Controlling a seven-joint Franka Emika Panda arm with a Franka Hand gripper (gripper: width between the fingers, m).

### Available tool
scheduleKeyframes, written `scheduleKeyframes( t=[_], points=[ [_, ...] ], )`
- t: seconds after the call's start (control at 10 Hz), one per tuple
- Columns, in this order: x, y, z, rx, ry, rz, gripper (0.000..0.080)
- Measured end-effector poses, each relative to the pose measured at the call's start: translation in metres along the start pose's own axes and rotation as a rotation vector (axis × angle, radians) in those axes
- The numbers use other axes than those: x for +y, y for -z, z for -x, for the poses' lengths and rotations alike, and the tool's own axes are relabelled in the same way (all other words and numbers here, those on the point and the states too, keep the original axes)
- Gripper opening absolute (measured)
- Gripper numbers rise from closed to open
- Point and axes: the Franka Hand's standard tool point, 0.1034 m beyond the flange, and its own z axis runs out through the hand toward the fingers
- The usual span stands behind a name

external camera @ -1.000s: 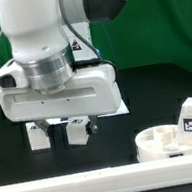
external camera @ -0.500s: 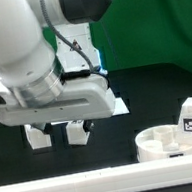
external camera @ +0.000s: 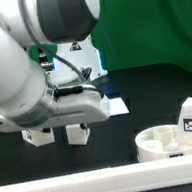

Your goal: Assemble stool

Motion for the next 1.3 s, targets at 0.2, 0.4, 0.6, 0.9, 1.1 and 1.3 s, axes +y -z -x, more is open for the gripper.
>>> scheduleKeyframes(
  t=[0.2, 0.4, 0.6, 0.9, 1.1, 1.3],
  points=[
    [-0.012, -0.007, 0.001, 0.022, 0.025, 0.007, 0.0648],
    [-0.011, -0.007, 0.0, 0.021, 0.01, 0.006, 0.0648],
    [-0.011, -0.01, 0.001, 0.017, 0.01, 0.007, 0.0648],
    [-0.014, -0.016, 0.002, 0.008, 0.009, 0.008, 0.0648],
    [-0.01, -0.024, 0.003, -0.001, 0.005, 0.009, 0.0648],
    [-0.006, -0.028, 0.002, -0.001, -0.004, 0.007, 0.0648]
  ],
)
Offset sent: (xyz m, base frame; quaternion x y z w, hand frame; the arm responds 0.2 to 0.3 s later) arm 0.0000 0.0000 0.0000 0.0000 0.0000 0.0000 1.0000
